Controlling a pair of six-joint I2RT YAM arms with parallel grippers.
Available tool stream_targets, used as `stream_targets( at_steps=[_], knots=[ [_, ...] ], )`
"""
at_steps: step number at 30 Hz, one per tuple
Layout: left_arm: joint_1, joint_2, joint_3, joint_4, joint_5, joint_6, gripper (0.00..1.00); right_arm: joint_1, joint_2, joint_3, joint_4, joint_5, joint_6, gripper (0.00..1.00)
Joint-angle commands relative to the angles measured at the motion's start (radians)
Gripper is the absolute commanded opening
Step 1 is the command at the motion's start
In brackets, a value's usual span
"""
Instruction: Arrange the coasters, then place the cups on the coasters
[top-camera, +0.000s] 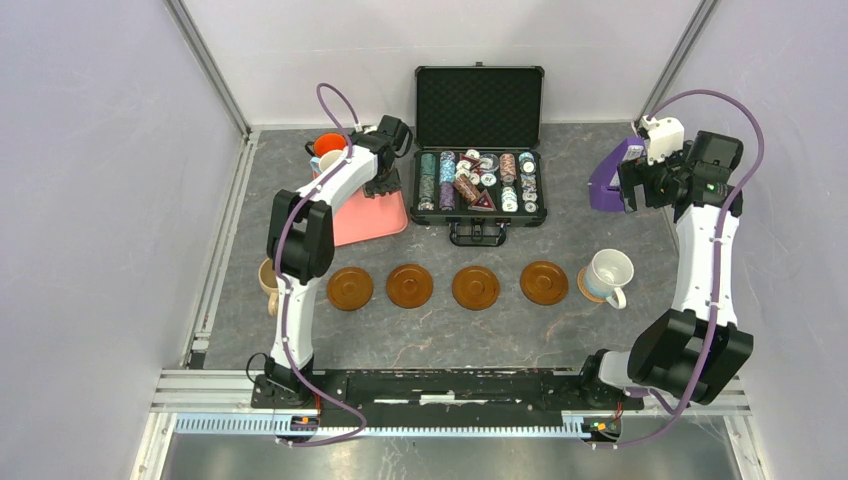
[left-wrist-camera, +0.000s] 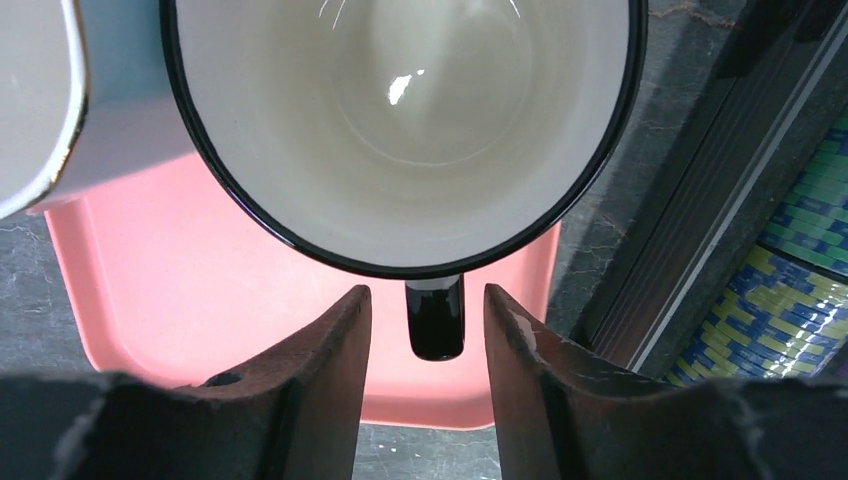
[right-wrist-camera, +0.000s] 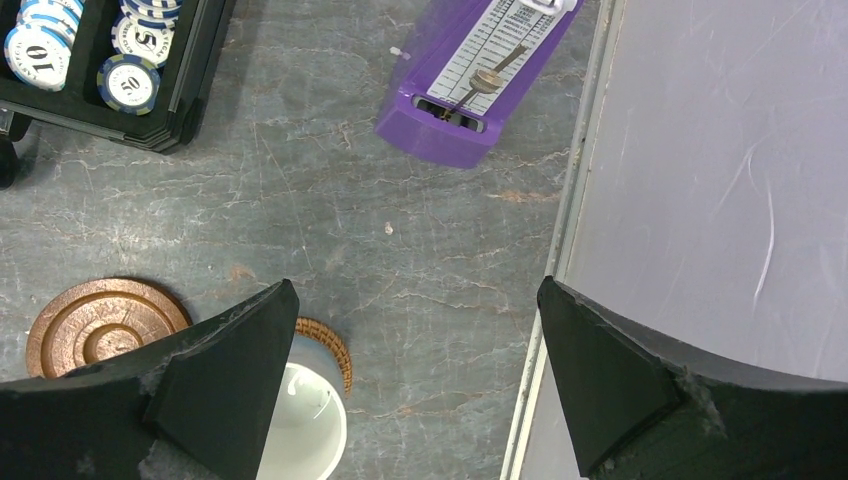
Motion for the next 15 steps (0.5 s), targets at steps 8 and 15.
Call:
stream_targets(
  at_steps=[8, 15],
  knots=[
    [0.021, 0.044, 0.104, 0.087, -0.069, 0.075, 0.49, 0.01, -0.031, -0.018, 0.044, 0.001, 0.019, 0.98],
    [0.027, 0.058, 0.092, 0.09, -0.068, 0.082, 0.37, 0.011, -0.029, -0.026, 0.048, -0.003, 0.016, 0.98]
  ],
)
